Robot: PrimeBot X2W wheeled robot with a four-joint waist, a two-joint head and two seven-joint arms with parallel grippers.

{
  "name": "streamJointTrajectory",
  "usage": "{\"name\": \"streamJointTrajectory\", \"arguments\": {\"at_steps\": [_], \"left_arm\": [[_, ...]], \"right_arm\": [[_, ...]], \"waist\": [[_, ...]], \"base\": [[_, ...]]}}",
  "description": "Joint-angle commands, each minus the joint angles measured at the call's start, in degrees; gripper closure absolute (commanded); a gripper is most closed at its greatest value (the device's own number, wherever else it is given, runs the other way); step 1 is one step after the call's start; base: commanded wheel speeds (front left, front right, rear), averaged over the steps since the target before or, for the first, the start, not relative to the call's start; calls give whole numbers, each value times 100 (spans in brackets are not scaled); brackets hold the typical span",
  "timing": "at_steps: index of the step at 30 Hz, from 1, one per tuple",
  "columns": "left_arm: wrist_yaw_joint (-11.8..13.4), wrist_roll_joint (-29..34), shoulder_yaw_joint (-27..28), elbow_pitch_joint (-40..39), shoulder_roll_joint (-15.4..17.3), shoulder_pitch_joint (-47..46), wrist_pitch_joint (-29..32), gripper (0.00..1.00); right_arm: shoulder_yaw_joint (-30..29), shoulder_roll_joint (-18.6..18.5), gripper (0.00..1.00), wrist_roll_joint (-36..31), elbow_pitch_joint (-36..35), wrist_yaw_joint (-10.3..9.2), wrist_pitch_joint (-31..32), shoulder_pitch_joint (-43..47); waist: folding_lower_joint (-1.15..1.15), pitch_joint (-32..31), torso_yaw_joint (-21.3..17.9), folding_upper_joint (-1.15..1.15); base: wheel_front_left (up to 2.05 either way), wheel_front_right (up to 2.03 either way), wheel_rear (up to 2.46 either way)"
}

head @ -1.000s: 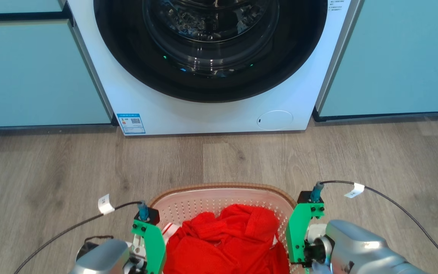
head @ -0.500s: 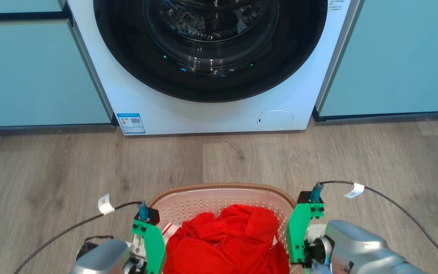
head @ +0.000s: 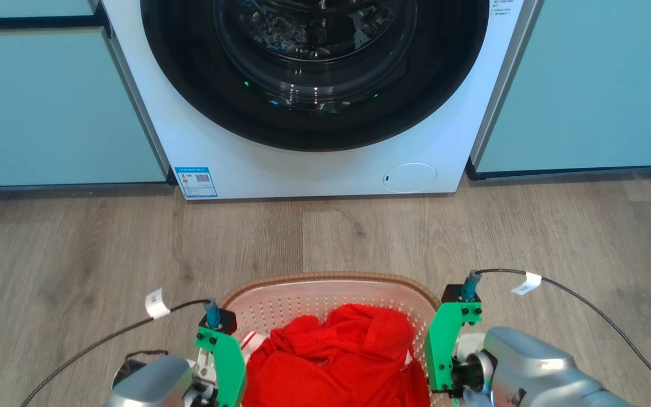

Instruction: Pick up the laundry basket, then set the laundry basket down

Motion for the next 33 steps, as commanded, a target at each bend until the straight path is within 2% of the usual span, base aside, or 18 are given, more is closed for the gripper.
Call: {"name": "streamJointTrajectory", "arguments": {"at_steps": [1,11,17,25,33], "left_arm": [[-94,147,-26,-71,97,-320,21,100],[-94,183,-27,-27,46,-360,-55,100],[-94,262,-27,45,-10,-509,-304,100],[-94,376,-27,170,-144,-891,-611,100],[-94,483,-27,479,-399,-1463,-1404,100]], "right_arm": [[43,58,100,-44,-106,44,-87,-224],[47,37,100,-15,-85,44,-172,-275],[50,-24,100,-43,-94,44,-299,-379],[27,-139,100,-84,-163,44,-604,-698],[-98,-395,100,-141,-391,44,-1376,-1233]], "waist": [[0,9,1,0],[0,228,14,0],[0,599,44,0],[0,1396,123,0],[0,2590,216,0]], "base": [[0,0,0],[0,0,0],[0,0,0],[0,0,0],[0,0,0]]}}
